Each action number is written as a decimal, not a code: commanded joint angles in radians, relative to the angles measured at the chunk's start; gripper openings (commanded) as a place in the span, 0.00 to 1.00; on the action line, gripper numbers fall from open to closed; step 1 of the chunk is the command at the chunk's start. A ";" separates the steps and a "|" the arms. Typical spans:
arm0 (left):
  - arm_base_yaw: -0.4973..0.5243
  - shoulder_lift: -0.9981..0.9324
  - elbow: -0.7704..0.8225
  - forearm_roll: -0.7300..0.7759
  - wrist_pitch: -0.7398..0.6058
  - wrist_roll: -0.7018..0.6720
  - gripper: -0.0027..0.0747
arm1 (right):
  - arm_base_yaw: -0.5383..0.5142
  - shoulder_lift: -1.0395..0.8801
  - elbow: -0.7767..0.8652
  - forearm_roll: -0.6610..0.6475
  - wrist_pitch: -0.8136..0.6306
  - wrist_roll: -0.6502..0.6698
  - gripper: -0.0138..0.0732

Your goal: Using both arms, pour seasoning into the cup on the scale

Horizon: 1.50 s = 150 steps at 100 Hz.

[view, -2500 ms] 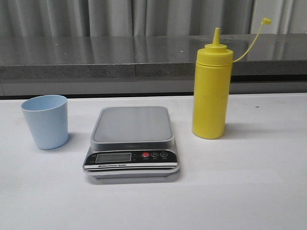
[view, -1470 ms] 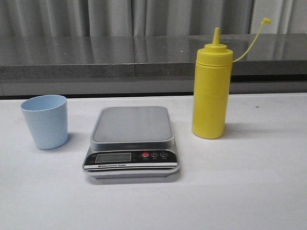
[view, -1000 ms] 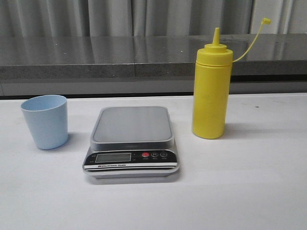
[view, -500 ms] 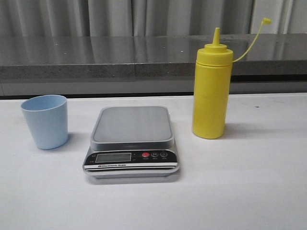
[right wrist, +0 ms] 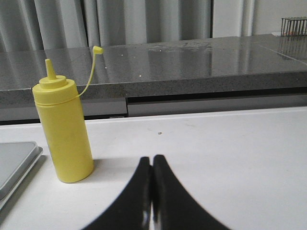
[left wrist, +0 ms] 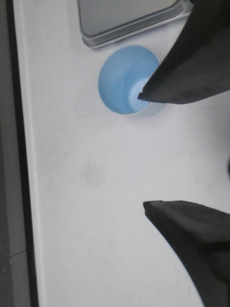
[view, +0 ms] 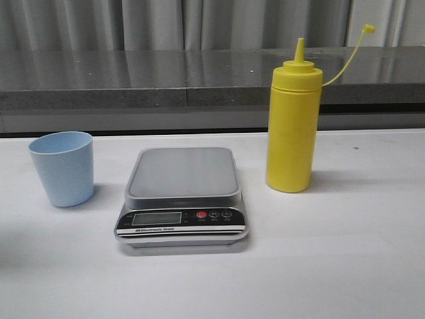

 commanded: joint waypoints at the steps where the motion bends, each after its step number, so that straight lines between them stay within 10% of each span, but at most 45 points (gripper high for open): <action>1: -0.001 0.047 -0.072 -0.027 0.000 0.000 0.60 | -0.004 -0.014 -0.001 -0.005 -0.080 -0.003 0.08; 130: -0.100 0.562 -0.363 -0.132 0.093 0.000 0.60 | -0.004 -0.014 -0.001 -0.005 -0.080 -0.003 0.08; 150: -0.100 0.562 -0.363 -0.132 0.093 0.000 0.40 | -0.004 -0.014 -0.001 -0.005 -0.080 -0.003 0.08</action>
